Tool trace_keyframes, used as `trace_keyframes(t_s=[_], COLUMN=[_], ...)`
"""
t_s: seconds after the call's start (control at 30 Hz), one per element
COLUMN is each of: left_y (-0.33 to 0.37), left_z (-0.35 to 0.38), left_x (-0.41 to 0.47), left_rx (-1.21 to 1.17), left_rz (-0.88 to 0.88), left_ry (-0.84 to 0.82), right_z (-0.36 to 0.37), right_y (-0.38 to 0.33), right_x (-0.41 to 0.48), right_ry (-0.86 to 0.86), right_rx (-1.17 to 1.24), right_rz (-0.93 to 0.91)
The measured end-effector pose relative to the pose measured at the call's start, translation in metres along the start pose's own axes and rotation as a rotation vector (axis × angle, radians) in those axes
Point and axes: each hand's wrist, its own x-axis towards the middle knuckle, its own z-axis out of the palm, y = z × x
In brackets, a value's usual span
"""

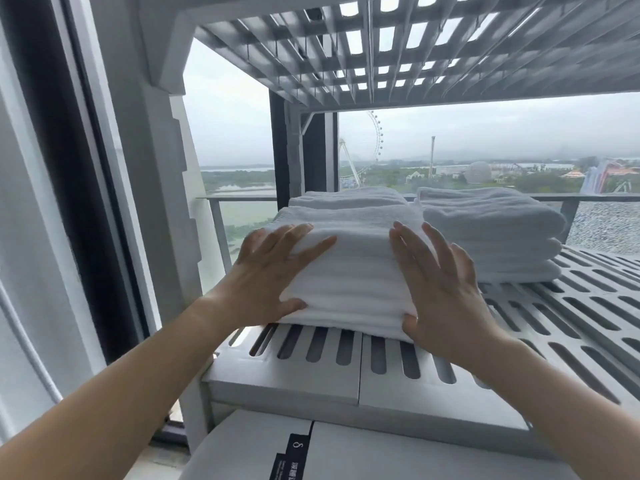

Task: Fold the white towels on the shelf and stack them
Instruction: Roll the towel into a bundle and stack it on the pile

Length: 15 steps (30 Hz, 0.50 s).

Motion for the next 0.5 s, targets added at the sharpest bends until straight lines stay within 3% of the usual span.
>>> trace_keyframes(t_s=[0.17,0.5], left_y=[0.013,0.026], left_z=[0.011,0.012], left_x=[0.001,0.003], left_rx=[0.118,0.114], left_rz=[-0.103,-0.081], left_ry=[-0.053,0.092], right_z=[0.007,0.011], right_y=[-0.019,-0.012], right_x=[0.006,0.007], right_ry=[0.046,0.033], right_rx=[-0.114,-0.089], right_rz=[0.052,0.09])
